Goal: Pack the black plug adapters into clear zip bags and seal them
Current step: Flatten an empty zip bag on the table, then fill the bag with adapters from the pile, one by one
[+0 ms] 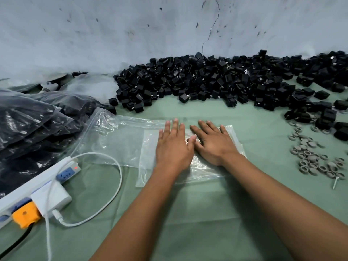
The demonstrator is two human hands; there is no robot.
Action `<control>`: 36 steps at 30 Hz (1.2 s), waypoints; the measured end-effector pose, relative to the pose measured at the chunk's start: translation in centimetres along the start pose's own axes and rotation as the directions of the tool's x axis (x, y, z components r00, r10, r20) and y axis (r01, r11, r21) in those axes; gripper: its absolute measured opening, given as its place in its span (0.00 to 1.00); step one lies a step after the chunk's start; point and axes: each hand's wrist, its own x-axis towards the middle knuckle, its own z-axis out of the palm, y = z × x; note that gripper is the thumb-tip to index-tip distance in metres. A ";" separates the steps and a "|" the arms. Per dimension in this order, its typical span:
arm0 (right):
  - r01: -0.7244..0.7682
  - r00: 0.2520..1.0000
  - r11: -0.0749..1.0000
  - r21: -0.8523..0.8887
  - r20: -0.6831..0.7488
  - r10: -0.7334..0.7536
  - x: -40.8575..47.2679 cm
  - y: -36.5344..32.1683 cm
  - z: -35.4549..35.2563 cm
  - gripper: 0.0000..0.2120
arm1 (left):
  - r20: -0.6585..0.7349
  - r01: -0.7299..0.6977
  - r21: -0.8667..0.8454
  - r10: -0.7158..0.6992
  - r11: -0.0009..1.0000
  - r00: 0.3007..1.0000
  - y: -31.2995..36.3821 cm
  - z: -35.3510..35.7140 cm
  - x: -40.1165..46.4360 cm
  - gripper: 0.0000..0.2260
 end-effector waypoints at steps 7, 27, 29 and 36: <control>-0.006 1.000 1.000 -0.015 0.019 0.006 -0.2 0.5 -0.1 0.32 | 0.051 0.058 0.046 -0.060 0.997 0.997 -2.9 1.6 -0.4 0.31; -0.028 0.999 0.990 -0.138 -0.046 0.022 14.9 -2.4 -6.0 0.32 | 0.006 0.164 0.022 -0.164 0.986 0.986 -3.9 0.8 -1.0 0.32; 0.027 1.000 0.975 -0.219 0.019 -0.023 16.4 -2.3 -5.8 0.35 | 0.003 0.163 0.018 -0.163 0.987 0.987 -4.0 0.8 -0.7 0.32; 0.001 0.998 0.975 -0.221 -0.063 -0.016 14.8 -1.1 -4.6 0.11 | -0.038 0.169 -0.116 -0.175 0.979 0.984 -4.7 -0.4 -0.5 0.30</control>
